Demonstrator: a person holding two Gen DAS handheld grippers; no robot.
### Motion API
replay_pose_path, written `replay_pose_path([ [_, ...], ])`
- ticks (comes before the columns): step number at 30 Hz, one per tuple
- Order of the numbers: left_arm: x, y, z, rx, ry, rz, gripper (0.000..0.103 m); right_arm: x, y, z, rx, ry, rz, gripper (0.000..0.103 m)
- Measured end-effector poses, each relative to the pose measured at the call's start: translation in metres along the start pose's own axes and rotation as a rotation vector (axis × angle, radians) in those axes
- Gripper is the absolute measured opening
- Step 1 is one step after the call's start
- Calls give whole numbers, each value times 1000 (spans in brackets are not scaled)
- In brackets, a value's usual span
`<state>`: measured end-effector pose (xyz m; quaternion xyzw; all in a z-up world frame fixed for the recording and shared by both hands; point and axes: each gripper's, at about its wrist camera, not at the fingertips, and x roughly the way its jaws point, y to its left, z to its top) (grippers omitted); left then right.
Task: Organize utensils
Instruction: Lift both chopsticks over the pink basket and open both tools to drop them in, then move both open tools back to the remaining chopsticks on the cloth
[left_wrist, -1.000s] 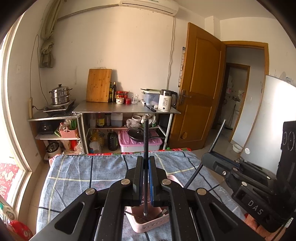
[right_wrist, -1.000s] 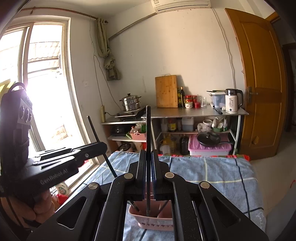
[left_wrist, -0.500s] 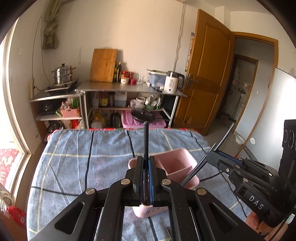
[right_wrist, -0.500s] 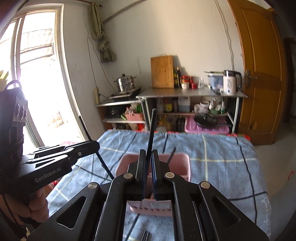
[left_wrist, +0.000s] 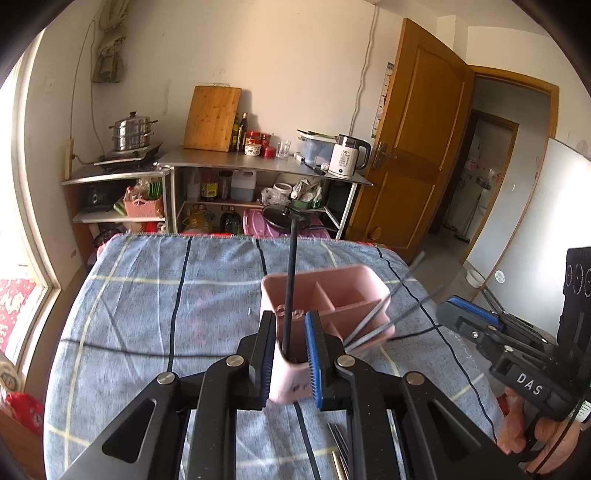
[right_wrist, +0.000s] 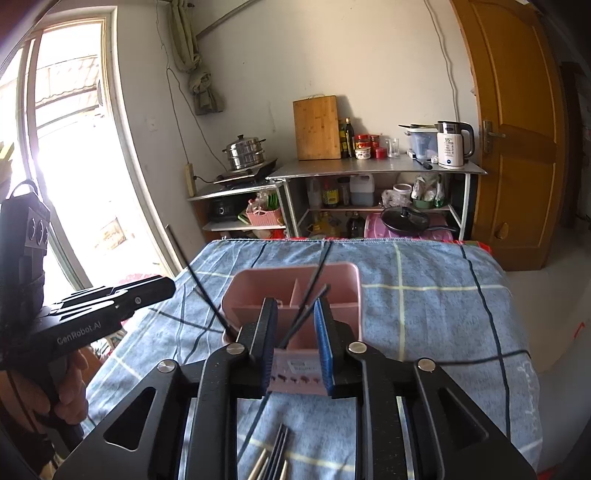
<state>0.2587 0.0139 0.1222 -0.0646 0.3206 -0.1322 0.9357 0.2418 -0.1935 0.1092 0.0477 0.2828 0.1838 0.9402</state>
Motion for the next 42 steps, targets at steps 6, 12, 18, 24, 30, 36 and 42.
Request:
replay_pose_path([
  [6,-22,-6,-33,22,-35,1,16,-24,-9,-30,41,-7,-3,23],
  [12,-34,-15,-79,21,-24,-8,16,-36,-10,-69,61,51,-2,23],
  [18,-35,-23,-121,33,44,-18,16,-42,-8,-107,79,124,9,23],
  [24,-43,-26,-152,24,86,-35,16,-49,-7,-139,94,183,11,23],
  [30,-48,-29,-174,27,118,-46,16,-53,-8,-158,97,217,4,23],
  [36,-40,-30,-185,30,157,-48,16,-45,-3,-168,89,255,15,23],
  [42,-30,-28,-189,18,189,-56,16,-29,4,-176,68,304,30,23],
])
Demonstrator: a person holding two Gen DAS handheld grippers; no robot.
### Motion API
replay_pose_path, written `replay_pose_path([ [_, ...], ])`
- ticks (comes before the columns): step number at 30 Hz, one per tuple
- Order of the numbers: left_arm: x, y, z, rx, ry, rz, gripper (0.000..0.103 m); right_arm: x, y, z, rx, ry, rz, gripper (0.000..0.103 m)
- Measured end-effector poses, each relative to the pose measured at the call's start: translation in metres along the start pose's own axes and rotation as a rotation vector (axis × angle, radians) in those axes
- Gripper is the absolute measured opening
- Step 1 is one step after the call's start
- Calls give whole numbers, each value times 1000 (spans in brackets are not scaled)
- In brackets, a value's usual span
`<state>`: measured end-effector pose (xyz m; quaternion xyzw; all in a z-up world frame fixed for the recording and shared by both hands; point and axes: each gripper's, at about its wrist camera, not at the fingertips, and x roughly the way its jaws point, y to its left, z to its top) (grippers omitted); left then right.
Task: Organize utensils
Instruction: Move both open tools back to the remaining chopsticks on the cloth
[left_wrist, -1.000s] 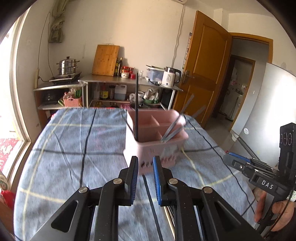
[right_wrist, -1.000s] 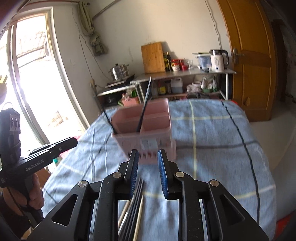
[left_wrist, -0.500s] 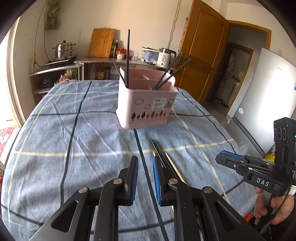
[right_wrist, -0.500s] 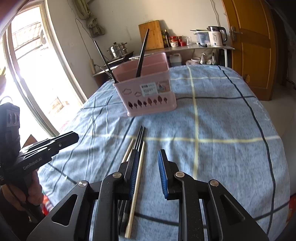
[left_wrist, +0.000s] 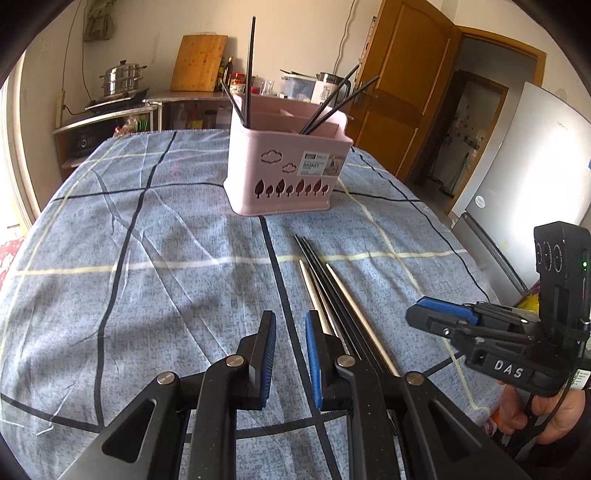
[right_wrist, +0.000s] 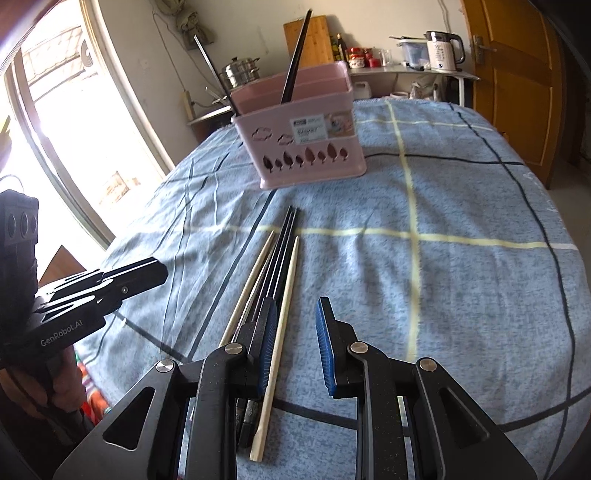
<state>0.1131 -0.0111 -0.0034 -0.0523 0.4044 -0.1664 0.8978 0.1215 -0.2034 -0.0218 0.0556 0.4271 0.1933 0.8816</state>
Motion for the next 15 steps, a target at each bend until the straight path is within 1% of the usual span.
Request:
replay_pose_path([
  [4,7,1,-2,-2,26,-6,16,16,3,0,-12,33,2,23],
  [12,15,2,-3,-4,47,-13,16,41,6,-3,-35,93,-13,23],
  [15,18,2,-2,-6,56,-16,16,43,5,-3,-31,91,-14,23],
])
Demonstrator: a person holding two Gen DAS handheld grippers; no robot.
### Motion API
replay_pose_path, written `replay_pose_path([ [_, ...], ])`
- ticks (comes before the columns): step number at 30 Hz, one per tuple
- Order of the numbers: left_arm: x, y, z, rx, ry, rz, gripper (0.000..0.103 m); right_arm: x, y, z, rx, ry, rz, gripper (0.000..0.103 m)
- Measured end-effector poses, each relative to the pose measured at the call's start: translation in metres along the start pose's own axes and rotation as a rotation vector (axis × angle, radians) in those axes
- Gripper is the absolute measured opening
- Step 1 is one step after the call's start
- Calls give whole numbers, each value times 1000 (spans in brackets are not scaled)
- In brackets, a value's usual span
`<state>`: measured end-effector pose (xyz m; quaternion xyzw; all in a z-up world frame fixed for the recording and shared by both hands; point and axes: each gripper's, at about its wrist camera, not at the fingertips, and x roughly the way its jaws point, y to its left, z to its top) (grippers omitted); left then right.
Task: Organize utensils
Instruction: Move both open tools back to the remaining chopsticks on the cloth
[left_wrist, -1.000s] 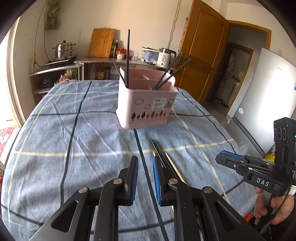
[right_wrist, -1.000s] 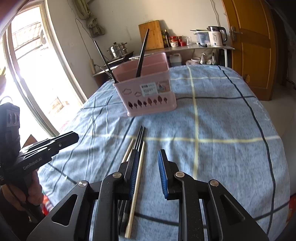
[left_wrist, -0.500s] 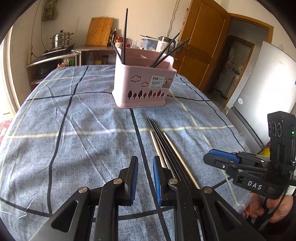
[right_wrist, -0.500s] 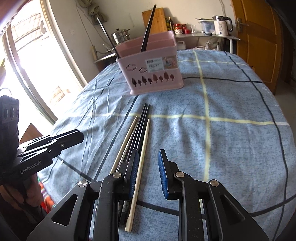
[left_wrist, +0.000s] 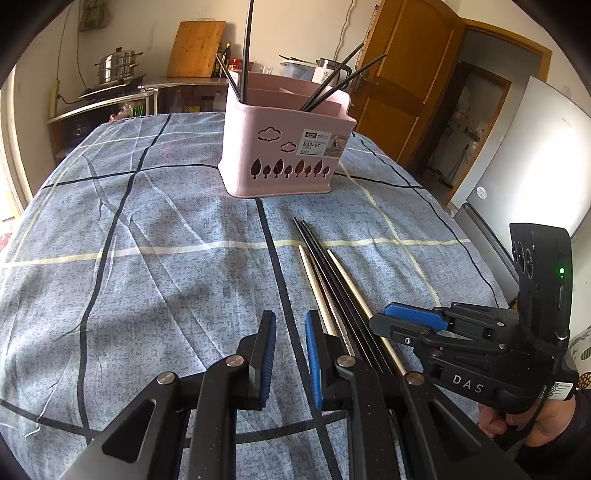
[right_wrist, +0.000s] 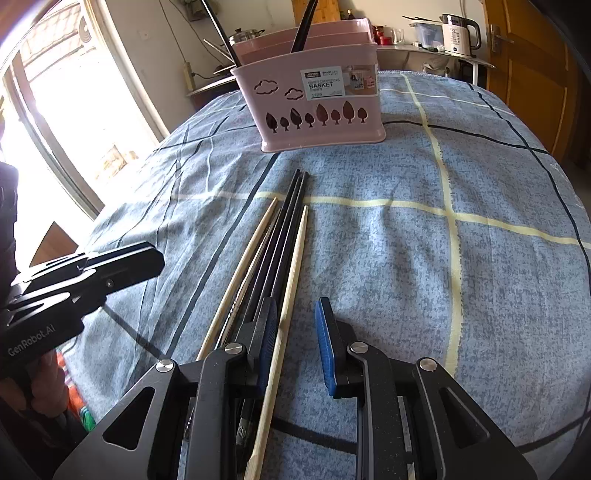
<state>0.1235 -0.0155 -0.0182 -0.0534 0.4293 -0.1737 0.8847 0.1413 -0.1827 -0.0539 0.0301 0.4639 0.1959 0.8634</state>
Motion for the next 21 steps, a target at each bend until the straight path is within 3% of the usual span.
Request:
replay_pose_path([
  [12,22,-9,3,8,52,-10,16,2,9,0,-56,-5,-61,23],
  [21,43,-18,9,39,89,6,16,-2,-1,0,-29,-3,-77,23],
])
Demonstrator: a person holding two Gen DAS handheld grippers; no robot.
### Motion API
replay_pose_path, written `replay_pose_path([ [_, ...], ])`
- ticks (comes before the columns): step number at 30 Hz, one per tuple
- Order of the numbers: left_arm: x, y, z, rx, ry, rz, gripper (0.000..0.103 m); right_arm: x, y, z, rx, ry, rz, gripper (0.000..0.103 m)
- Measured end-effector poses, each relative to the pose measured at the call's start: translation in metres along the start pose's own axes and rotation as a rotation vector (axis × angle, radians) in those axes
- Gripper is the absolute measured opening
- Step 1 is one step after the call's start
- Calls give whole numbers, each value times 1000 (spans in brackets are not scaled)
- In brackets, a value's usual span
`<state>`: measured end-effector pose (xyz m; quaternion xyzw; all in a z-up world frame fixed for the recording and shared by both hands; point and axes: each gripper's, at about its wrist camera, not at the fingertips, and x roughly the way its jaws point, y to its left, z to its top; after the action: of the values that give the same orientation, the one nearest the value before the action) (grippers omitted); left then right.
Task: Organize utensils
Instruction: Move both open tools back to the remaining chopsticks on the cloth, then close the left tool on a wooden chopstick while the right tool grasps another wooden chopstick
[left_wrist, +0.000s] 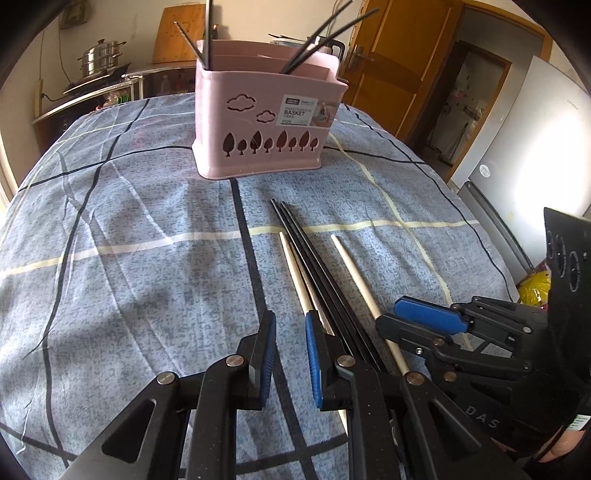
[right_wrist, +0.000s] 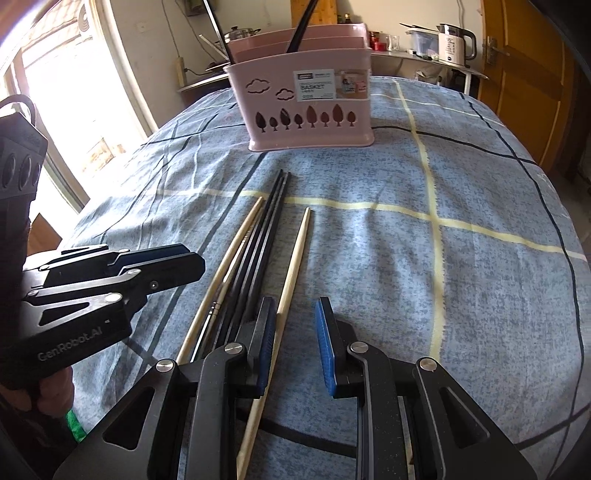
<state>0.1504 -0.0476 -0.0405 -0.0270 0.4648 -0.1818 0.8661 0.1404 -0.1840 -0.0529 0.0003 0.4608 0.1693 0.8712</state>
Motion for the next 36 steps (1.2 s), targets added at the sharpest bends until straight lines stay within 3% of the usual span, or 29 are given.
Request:
replay_pose_path([
  [8,10,-6,0,18,12,27,18,-1,-8,-1,19,-1,8,23],
  [13,13,-11,2,22,19,41,25,-2,-8,-1,25,-2,7,23],
  [20,17,-22,1,92,16,99,28,-4,-16,-3,44,-4,-7,23],
  [23,15,-19,0,95,17,100,24,-5,-18,-3,49,-4,-10,22],
  [28,9,-7,-3,65,28,110,5,-6,-22,-3,65,1,-5,22],
  [36,11,9,10,29,66,113,5,3,-27,13,94,38,1,22],
])
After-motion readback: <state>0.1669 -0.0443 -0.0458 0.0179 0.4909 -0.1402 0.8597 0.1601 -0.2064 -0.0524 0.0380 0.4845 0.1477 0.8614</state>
